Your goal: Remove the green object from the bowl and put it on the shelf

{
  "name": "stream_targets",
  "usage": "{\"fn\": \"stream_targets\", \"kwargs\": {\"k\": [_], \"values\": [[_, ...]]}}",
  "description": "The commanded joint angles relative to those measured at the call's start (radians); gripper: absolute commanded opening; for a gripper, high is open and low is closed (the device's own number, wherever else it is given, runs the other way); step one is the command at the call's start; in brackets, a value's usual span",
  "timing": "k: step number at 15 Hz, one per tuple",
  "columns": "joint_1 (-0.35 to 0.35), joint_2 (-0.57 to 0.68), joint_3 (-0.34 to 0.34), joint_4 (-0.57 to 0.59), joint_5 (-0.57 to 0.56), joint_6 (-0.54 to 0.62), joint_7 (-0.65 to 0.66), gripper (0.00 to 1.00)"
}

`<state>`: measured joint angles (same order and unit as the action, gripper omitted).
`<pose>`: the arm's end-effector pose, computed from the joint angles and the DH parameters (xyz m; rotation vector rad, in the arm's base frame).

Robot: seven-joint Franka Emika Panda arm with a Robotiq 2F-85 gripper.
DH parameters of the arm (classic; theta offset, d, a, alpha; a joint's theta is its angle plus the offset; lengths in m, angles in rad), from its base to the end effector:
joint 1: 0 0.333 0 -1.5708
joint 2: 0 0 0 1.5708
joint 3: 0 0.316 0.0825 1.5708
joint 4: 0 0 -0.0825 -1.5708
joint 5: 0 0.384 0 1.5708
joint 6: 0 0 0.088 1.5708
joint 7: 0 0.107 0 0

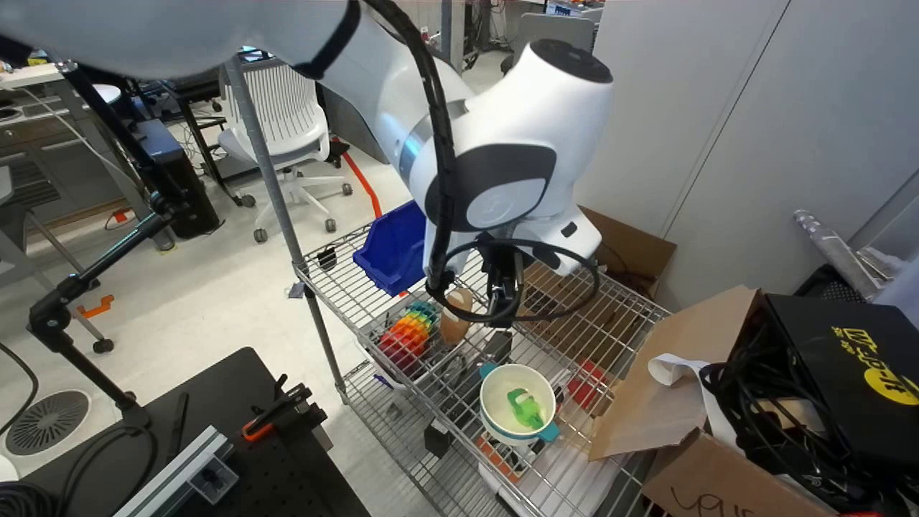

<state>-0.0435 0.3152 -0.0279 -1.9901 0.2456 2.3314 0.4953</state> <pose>0.6066 -0.0387 0.3075 -2.7715 1.0632 0.0149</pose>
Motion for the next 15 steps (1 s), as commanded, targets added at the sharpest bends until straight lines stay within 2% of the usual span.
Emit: {"fn": "stream_targets", "kwargs": {"k": [1,5,11,15], "values": [[-0.039,0.13,-0.016,0.104,0.092,0.039,-0.065,1.0],[-0.072,0.248,-0.047,0.203,0.1,-0.02,-0.031,1.0],[-0.081,0.344,-0.062,0.25,0.086,-0.106,-0.016,1.0],[-0.083,0.399,-0.068,0.293,0.07,-0.106,-0.041,1.0]]}}
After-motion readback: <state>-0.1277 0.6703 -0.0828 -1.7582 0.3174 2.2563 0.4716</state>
